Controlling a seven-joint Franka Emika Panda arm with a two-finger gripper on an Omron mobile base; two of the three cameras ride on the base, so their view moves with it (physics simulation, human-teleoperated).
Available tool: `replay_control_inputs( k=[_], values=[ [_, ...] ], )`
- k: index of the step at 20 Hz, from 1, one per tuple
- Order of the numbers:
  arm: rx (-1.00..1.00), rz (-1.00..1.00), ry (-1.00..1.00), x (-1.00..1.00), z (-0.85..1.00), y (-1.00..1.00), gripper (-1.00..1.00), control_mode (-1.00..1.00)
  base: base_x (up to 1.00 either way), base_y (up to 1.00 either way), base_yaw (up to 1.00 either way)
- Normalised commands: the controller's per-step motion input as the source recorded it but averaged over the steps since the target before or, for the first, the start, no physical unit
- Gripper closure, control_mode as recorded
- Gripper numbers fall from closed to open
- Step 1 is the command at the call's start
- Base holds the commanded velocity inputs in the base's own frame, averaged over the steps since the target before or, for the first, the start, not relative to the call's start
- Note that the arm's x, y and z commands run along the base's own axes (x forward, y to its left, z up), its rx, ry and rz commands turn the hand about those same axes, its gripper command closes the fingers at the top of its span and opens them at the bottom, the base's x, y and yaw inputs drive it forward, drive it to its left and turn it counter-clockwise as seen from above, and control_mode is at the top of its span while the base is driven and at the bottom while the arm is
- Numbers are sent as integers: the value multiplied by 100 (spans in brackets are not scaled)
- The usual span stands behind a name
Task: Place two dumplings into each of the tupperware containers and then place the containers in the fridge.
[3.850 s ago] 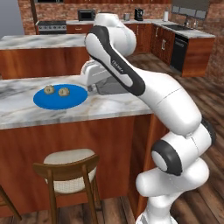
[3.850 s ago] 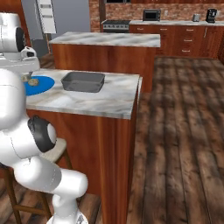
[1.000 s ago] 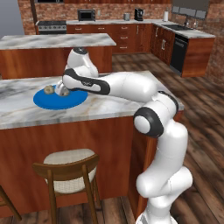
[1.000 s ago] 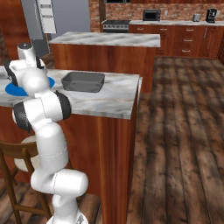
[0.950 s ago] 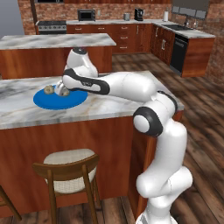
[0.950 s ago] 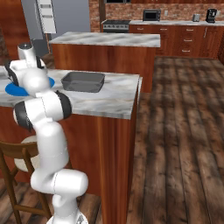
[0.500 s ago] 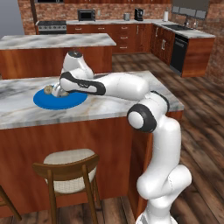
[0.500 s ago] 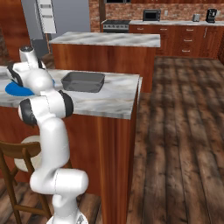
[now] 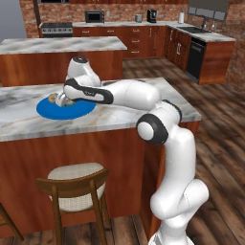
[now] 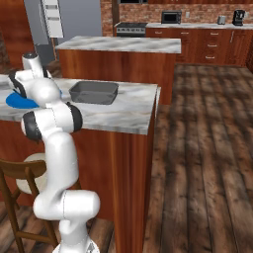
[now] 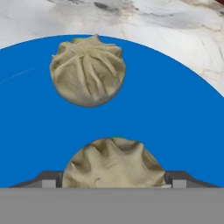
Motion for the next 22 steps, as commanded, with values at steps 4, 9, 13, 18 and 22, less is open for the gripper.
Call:
replay_control_inputs(
  k=[4,9,13,18,22],
  values=[
    [0,0,1,2,0,0,100,-100,0,0,0],
    [0,0,0,0,35,-21,100,-100,0,0,0],
    [0,-2,1,-10,54,-45,100,-100,0,0,0],
    [0,-11,7,-13,41,-67,100,-100,0,0,0],
    [0,-16,14,-1,28,-77,100,-100,0,0,0]
  ],
)
